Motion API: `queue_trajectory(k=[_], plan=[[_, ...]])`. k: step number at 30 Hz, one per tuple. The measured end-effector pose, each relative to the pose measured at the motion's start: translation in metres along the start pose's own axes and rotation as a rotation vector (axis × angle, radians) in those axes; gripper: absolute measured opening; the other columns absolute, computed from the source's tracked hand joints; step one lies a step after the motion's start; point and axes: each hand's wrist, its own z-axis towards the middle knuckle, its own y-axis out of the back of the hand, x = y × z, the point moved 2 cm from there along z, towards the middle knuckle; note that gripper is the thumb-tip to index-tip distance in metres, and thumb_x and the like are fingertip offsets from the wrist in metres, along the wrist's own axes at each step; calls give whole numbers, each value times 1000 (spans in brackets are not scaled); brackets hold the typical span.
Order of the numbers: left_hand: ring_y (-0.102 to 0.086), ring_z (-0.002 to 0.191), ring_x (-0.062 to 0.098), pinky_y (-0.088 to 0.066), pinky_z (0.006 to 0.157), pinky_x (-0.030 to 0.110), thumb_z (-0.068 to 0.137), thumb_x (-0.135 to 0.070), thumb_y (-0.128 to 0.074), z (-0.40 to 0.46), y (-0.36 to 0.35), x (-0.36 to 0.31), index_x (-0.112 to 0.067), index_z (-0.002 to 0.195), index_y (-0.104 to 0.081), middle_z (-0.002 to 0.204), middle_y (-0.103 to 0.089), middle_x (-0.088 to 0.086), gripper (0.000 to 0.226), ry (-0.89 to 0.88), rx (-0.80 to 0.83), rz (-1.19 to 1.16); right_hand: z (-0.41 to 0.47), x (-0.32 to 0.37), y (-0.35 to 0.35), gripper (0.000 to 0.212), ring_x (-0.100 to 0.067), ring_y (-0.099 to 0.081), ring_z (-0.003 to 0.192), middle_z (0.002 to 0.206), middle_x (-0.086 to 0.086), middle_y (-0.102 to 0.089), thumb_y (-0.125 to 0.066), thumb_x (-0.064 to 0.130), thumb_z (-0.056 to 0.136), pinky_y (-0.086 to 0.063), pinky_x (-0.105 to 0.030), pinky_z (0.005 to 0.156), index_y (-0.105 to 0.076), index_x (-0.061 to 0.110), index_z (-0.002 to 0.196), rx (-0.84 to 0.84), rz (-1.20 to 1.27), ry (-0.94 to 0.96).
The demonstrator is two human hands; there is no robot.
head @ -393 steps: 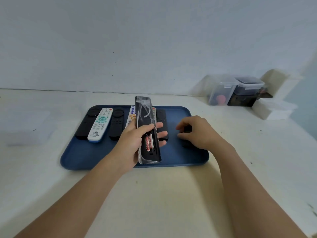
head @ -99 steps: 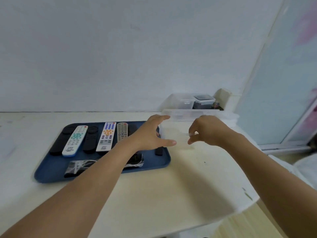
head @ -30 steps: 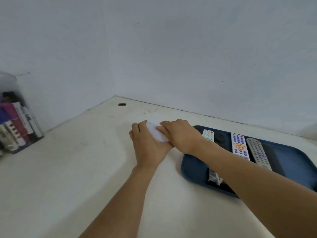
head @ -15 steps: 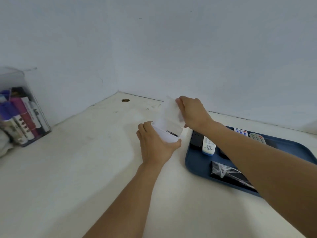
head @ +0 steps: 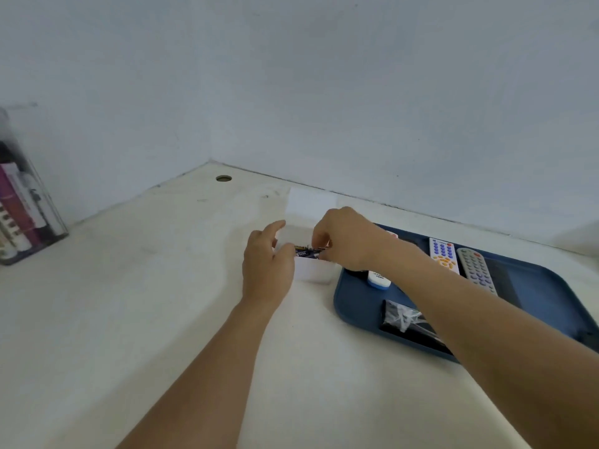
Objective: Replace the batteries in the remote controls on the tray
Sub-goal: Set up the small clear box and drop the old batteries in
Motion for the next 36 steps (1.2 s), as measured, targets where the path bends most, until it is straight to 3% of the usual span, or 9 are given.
queue_trajectory(k=[5, 9, 10, 15, 18, 22, 29, 33, 36], plan=[[-50, 92, 1, -35, 76, 9, 98, -5, -45, 5, -3, 2, -25, 140, -55, 108, -44, -4, 48, 52, 96, -75, 22, 14, -7, 25, -22, -57, 76, 105, -9, -57, -63, 10, 92, -45, -30, 59, -59, 8, 116, 94, -327, -2], [-58, 97, 18, -47, 85, 30, 94, -15, -51, 9, 5, 9, -23, 132, -62, 107, -58, -4, 41, 155, 121, -176, 37, 20, -15, 5, -14, -43, 56, 80, -3, -46, -59, 15, 95, -31, -26, 47, -56, 11, 94, 149, -322, -9], [-60, 97, 19, -49, 84, 33, 89, -20, -51, 10, 6, 9, -23, 128, -64, 108, -63, -3, 41, 165, 132, -184, 39, 21, -16, 12, -14, -44, 55, 77, -3, -47, -59, 16, 96, -31, -25, 46, -54, 12, 86, 146, -313, -17], [-56, 67, 17, -44, 48, 19, 92, -6, -50, 13, 8, 10, -15, 121, -67, 115, -66, 12, 35, 205, 178, -247, 49, 24, -23, 24, -15, -43, 55, 72, -2, -43, -59, 12, 95, -31, -26, 46, -44, 13, 76, 167, -294, -32], [-56, 70, 18, -45, 47, 19, 91, -4, -48, 12, 8, 10, -15, 115, -67, 112, -67, 12, 33, 199, 181, -249, 52, 18, -27, 8, -16, -48, 54, 82, -6, -59, -62, 14, 93, -36, -25, 45, -62, 9, 87, 180, -204, -39], [-54, 71, 21, -42, 45, 17, 90, -3, -46, 13, 7, 8, -20, 105, -68, 102, -66, 9, 31, 201, 170, -257, 49, 14, -25, 12, -15, -51, 55, 99, -9, -68, -64, 14, 94, -36, -21, 43, -72, 10, 102, 210, -95, -16], [-51, 65, 17, -41, 51, 18, 92, -5, -45, 9, 6, 7, -19, 109, -67, 84, -63, 5, 31, 186, 142, -218, 43, 16, -19, 11, -24, -66, 82, 93, -7, -67, -54, 20, 95, -50, -32, 64, -62, 13, 99, 307, -217, 5], [-53, 72, 19, -40, 62, 26, 94, -6, -44, 8, 6, 7, -21, 121, -61, 76, -58, 6, 35, 162, 115, -165, 34, 17, 1, 17, -16, -58, 77, 76, 6, -59, -53, 25, 97, -45, -27, 66, -63, 20, 109, 419, -197, 48], [-53, 70, 19, -39, 60, 26, 94, -7, -45, 7, 5, 5, -21, 116, -64, 78, -58, 3, 33, 140, 121, -144, 32, 12, 9, 15, -16, -58, 81, 78, 12, -59, -54, 18, 91, -50, -33, 78, -63, 27, 99, 485, -186, 51]])
